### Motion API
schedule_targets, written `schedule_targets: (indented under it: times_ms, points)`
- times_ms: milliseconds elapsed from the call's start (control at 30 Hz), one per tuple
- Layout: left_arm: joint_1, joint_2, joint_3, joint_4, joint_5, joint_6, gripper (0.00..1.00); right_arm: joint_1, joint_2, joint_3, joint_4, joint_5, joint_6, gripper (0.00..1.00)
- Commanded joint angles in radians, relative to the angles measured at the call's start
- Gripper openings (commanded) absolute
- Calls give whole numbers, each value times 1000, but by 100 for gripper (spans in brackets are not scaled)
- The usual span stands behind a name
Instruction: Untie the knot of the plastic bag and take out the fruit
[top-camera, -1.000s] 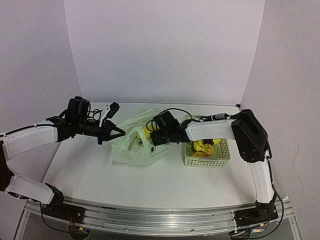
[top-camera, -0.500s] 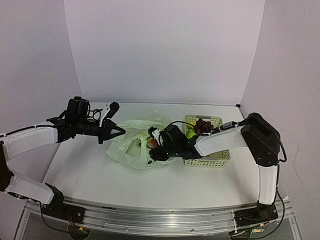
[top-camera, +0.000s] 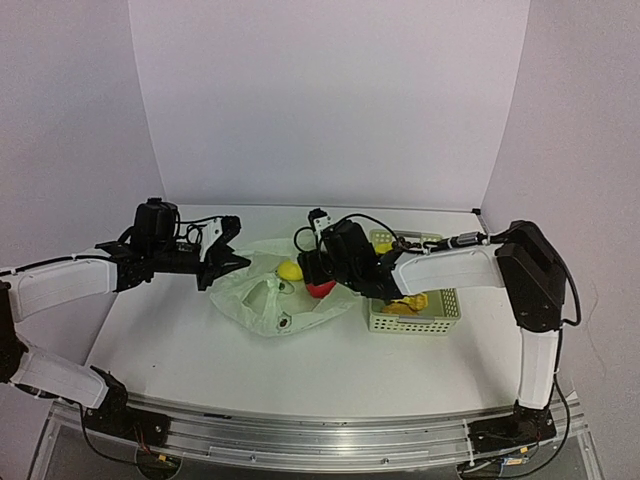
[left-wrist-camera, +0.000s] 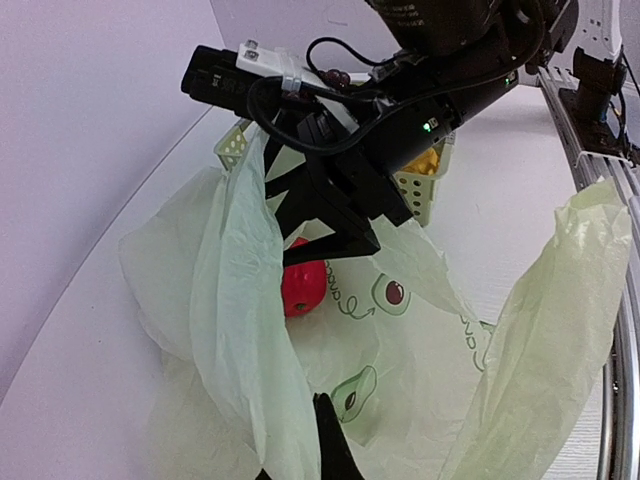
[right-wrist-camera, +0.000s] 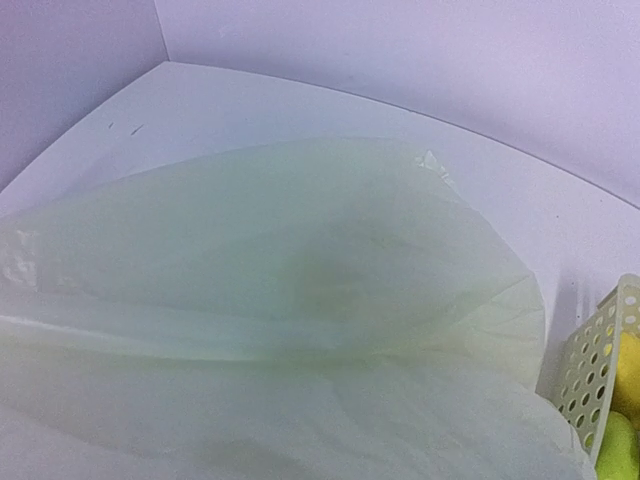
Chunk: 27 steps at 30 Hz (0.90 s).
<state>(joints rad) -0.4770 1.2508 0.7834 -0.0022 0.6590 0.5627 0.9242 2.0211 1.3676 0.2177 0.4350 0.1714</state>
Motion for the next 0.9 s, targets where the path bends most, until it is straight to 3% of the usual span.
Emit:
schedule_targets:
  times_ms: [0,567,733,867]
  points:
    - [-1,24,36,45,9,41,0,-17,67,85,-7,8,-1,71]
    - [-1,30,54,36,3,-10,0,-64,229,156,-168,-127,-32,80]
    - [1,29,56,36,-1,-14,0,-66,229,137,-175,-106,-39,80]
    - [1,31,58,36,2,-15,0,-65,222,144,-189,-57,-59,72]
